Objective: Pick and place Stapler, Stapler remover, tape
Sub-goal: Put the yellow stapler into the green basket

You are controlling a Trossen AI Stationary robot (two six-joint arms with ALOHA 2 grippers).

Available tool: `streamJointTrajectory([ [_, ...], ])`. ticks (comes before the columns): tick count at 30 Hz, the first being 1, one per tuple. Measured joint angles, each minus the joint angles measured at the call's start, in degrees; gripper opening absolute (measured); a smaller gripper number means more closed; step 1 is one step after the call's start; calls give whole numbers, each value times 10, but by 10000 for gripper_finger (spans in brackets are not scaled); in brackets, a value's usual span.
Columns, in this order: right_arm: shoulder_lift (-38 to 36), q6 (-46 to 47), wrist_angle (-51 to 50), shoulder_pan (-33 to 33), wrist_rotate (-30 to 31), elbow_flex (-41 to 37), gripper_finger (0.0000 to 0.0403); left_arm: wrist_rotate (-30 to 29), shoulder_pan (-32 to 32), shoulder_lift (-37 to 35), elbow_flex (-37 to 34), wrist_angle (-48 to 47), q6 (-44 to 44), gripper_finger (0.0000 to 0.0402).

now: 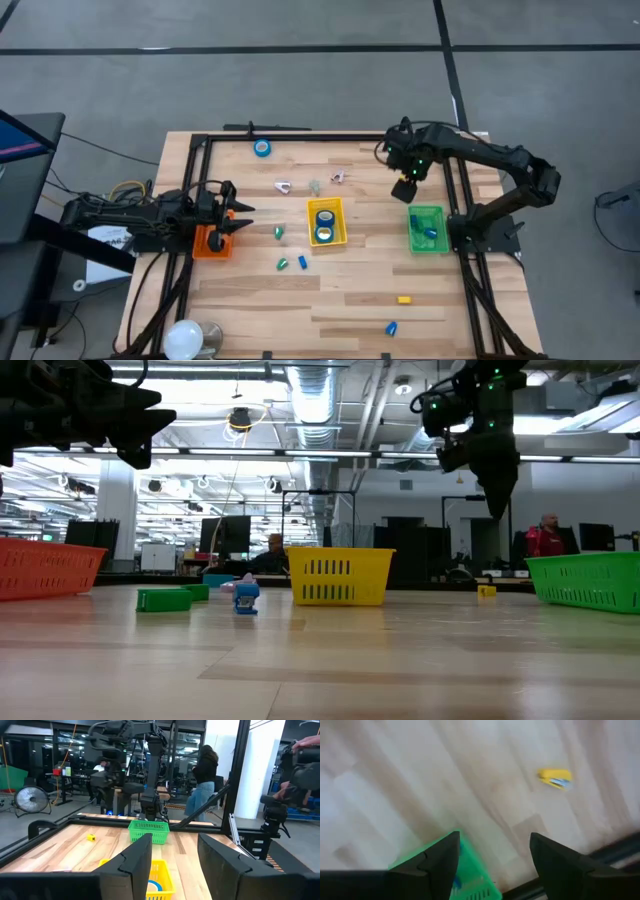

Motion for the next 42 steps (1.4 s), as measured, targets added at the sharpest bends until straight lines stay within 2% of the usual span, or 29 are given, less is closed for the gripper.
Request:
streamJointTrajectory([
  [7,5,-2,39,-56,3,-2,233,0,0,0,0,0,0,150],
  [11,5,-46,44,-63,6,-3,233,0,0,0,0,0,0,150],
  [19,21,-32,87,-67,72,-3,233,0,0,0,0,0,0,150],
  [22,36,-36,94,-67,74,-3,237,0,0,0,0,0,0,150],
  [42,138,-60,160,-92,74,-3,377,0,0,0,0,0,0,150],
])
